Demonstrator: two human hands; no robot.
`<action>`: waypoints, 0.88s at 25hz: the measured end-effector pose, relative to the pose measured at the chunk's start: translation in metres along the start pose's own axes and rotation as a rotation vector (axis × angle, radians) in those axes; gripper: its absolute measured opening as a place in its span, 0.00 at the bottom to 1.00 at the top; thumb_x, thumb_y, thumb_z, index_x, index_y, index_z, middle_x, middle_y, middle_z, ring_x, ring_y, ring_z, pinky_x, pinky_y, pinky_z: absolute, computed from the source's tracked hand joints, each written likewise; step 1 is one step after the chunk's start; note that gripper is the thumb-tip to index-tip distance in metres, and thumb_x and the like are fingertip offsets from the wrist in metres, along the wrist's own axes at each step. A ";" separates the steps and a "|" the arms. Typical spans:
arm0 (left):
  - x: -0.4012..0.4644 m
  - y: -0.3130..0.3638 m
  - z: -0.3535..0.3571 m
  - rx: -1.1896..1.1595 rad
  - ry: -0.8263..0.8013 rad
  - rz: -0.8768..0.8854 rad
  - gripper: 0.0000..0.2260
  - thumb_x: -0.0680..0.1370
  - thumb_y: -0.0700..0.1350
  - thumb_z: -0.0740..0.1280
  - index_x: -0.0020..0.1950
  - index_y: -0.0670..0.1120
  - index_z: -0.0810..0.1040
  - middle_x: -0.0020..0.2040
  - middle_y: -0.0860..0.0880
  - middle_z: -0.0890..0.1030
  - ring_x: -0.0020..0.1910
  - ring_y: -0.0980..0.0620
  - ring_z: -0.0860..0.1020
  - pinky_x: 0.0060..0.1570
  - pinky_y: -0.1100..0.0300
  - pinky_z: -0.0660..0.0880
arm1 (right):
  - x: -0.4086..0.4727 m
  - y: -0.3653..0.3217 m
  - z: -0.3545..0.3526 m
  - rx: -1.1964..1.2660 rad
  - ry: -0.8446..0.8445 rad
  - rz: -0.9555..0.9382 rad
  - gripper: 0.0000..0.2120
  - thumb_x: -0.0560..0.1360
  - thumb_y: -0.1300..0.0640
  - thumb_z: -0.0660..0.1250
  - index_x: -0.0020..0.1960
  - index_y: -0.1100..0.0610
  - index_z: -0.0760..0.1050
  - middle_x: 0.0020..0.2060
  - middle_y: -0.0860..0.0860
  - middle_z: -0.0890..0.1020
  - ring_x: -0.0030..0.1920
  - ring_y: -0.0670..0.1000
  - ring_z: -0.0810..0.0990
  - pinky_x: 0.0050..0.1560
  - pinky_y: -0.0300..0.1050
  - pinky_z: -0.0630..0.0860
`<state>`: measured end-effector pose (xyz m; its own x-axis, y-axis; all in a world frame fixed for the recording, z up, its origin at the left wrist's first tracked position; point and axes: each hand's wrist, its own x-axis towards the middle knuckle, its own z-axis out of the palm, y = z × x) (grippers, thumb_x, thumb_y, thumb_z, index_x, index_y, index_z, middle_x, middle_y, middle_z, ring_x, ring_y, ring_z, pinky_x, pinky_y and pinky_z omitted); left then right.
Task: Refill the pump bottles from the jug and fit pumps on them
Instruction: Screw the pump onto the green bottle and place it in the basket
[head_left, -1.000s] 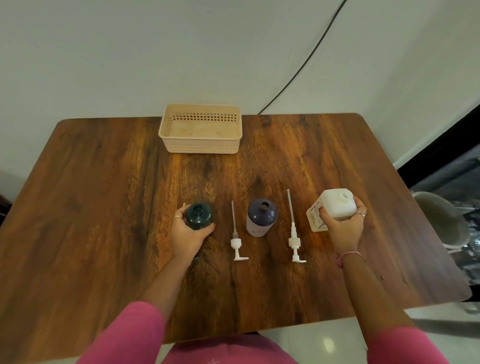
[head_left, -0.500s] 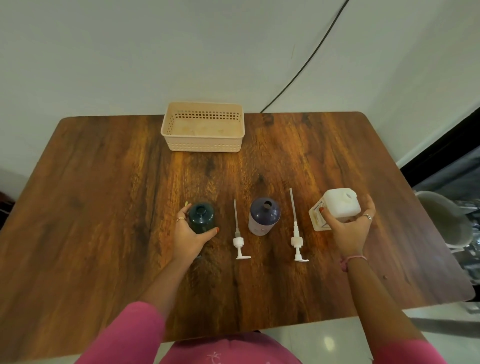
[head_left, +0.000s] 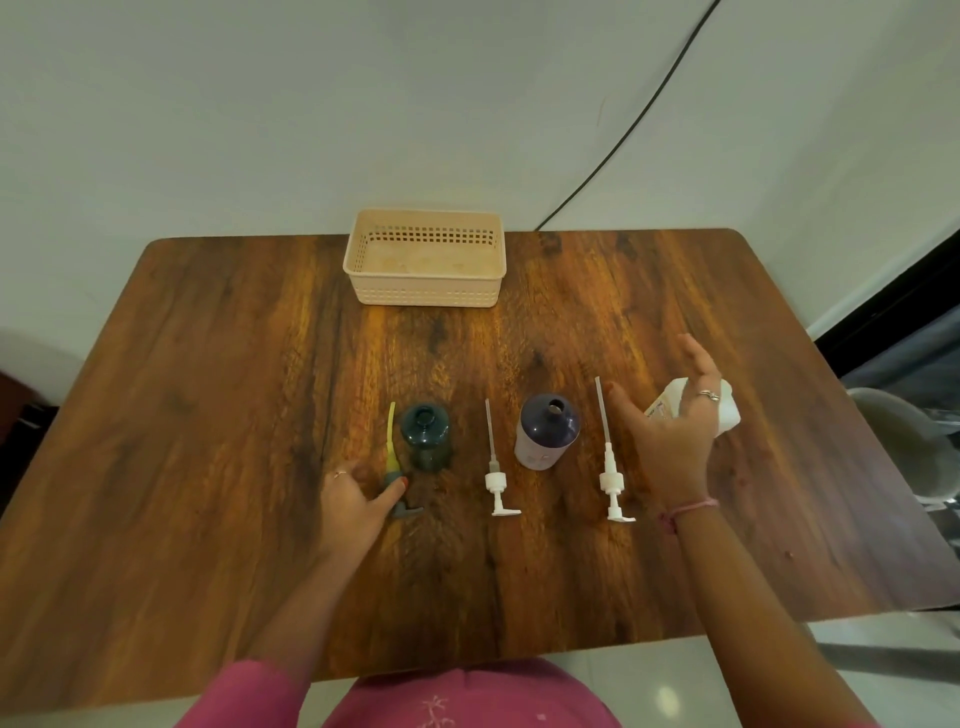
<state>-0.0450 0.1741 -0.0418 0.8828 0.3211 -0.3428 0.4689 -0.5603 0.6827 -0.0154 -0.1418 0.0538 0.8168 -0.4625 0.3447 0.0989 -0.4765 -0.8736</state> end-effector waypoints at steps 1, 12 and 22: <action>0.000 0.001 0.001 -0.006 -0.030 -0.039 0.25 0.73 0.53 0.72 0.63 0.41 0.74 0.58 0.44 0.76 0.56 0.47 0.75 0.57 0.50 0.74 | -0.004 -0.005 0.010 0.009 -0.028 -0.042 0.34 0.67 0.55 0.77 0.68 0.57 0.65 0.66 0.52 0.71 0.67 0.47 0.68 0.68 0.40 0.66; 0.010 0.002 0.001 -0.221 -0.162 -0.228 0.17 0.75 0.49 0.70 0.60 0.42 0.76 0.54 0.45 0.79 0.49 0.49 0.79 0.54 0.49 0.78 | -0.054 -0.045 0.095 -0.016 -0.565 -0.254 0.24 0.74 0.63 0.69 0.67 0.56 0.68 0.64 0.50 0.73 0.66 0.45 0.70 0.67 0.39 0.68; -0.037 0.083 -0.081 -0.646 -0.289 -0.023 0.13 0.72 0.47 0.73 0.53 0.44 0.77 0.48 0.45 0.82 0.47 0.49 0.82 0.45 0.59 0.78 | -0.052 -0.067 0.126 -0.230 -0.771 -0.935 0.25 0.72 0.57 0.72 0.67 0.54 0.69 0.63 0.52 0.76 0.57 0.52 0.78 0.53 0.46 0.76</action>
<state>-0.0412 0.1775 0.0804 0.8866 0.0622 -0.4583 0.4568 0.0382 0.8888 0.0070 0.0086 0.0509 0.6149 0.6516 0.4442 0.7869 -0.5434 -0.2923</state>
